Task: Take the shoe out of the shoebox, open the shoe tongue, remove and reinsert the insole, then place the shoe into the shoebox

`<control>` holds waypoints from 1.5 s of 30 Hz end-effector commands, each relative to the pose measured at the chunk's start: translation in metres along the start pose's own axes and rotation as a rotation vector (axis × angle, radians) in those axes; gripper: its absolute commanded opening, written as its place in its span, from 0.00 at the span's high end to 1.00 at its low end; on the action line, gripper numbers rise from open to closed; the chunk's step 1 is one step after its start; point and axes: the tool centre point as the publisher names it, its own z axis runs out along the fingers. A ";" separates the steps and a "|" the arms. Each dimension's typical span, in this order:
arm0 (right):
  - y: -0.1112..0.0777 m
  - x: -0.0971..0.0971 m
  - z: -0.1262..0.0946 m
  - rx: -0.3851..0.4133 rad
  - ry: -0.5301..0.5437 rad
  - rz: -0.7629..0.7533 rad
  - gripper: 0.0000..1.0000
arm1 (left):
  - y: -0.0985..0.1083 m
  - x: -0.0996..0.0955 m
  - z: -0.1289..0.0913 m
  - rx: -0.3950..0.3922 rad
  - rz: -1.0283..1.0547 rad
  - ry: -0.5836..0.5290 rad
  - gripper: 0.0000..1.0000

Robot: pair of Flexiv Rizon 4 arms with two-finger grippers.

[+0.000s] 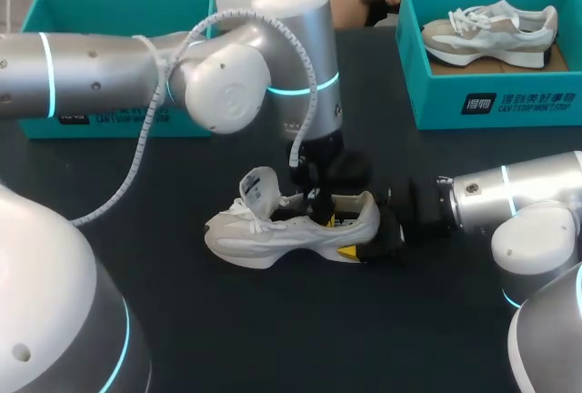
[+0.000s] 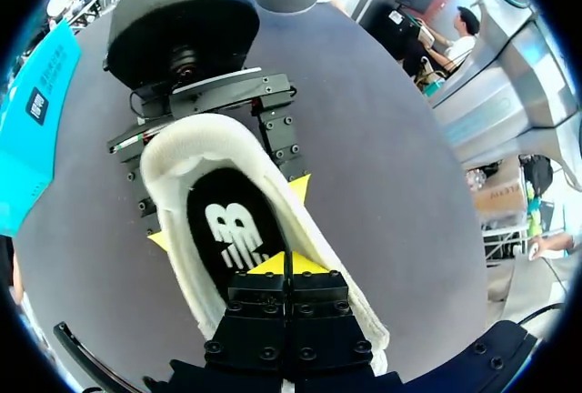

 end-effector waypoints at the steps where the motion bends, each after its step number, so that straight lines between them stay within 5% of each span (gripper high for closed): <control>1: 0.000 0.000 0.001 0.005 -0.001 0.000 1.00 | 0.001 0.001 0.009 -0.003 -0.014 -0.013 1.00; 7: 0.000 0.000 0.001 0.005 -0.001 0.000 1.00 | 0.001 0.002 0.016 -0.005 -0.028 -0.024 1.00; 9: 0.000 0.000 0.001 0.005 -0.001 0.000 1.00 | 0.001 0.003 0.018 -0.012 -0.035 -0.044 0.65; 14: 0.000 0.000 0.001 0.005 -0.001 0.000 1.00 | 0.002 0.003 0.020 -0.020 -0.046 -0.066 0.56; 23: 0.000 0.000 0.001 0.005 -0.001 0.000 1.00 | 0.009 -0.009 0.032 -0.018 -0.080 -0.095 0.68; 26: 0.000 0.000 0.001 0.005 -0.001 0.000 1.00 | 0.014 -0.014 0.041 -0.015 -0.110 -0.127 0.78; 29: 0.000 0.000 0.001 0.005 -0.001 0.000 1.00 | 0.017 -0.016 0.045 -0.017 -0.126 -0.146 1.00; 34: 0.000 0.000 0.001 0.005 -0.001 0.000 1.00 | 0.022 -0.018 0.046 -0.034 -0.136 -0.154 1.00; 45: 0.000 0.000 0.001 0.005 -0.001 0.000 1.00 | 0.035 -0.003 0.003 -0.071 -0.145 -0.067 1.00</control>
